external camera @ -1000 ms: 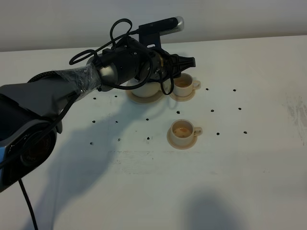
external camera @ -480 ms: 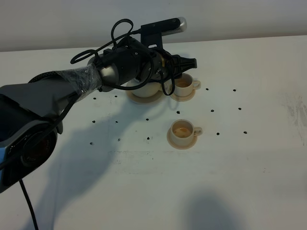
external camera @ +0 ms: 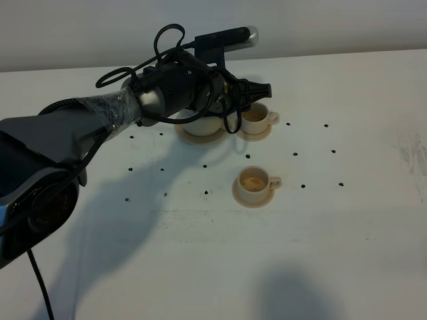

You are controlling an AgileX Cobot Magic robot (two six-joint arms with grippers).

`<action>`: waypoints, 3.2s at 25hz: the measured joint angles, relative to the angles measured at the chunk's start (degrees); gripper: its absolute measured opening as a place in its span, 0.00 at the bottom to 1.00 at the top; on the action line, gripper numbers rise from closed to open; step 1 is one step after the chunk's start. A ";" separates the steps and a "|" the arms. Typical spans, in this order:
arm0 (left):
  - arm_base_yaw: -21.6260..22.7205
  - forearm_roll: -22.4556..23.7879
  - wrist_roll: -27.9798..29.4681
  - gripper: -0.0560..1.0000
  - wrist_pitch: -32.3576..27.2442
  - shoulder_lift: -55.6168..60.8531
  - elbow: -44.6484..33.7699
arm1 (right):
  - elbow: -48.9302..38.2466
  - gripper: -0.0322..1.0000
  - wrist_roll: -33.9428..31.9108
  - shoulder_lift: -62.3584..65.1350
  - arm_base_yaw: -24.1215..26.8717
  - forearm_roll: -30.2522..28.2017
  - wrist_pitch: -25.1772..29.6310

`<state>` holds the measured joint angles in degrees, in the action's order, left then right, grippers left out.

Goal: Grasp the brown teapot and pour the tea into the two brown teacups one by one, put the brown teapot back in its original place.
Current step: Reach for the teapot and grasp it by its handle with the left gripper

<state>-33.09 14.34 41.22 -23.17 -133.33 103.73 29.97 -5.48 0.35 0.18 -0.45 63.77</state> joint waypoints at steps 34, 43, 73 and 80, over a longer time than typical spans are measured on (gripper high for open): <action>-1.83 -4.79 -7.26 0.45 0.44 -0.85 0.00 | 0.00 0.52 0.00 0.00 0.00 0.00 0.00; -1.83 -4.85 -10.04 0.45 -0.93 -0.75 0.00 | 0.00 0.52 0.00 0.00 0.00 0.00 0.00; -1.73 -4.75 -12.58 0.45 -13.95 0.94 0.00 | 0.00 0.52 0.00 0.00 0.00 0.00 0.00; -1.60 -4.63 -16.53 0.45 -14.46 1.48 0.00 | 0.00 0.52 0.00 0.00 0.00 0.00 0.00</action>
<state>-34.69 9.71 24.69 -37.63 -131.85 103.73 29.97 -5.48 0.35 0.18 -0.45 63.77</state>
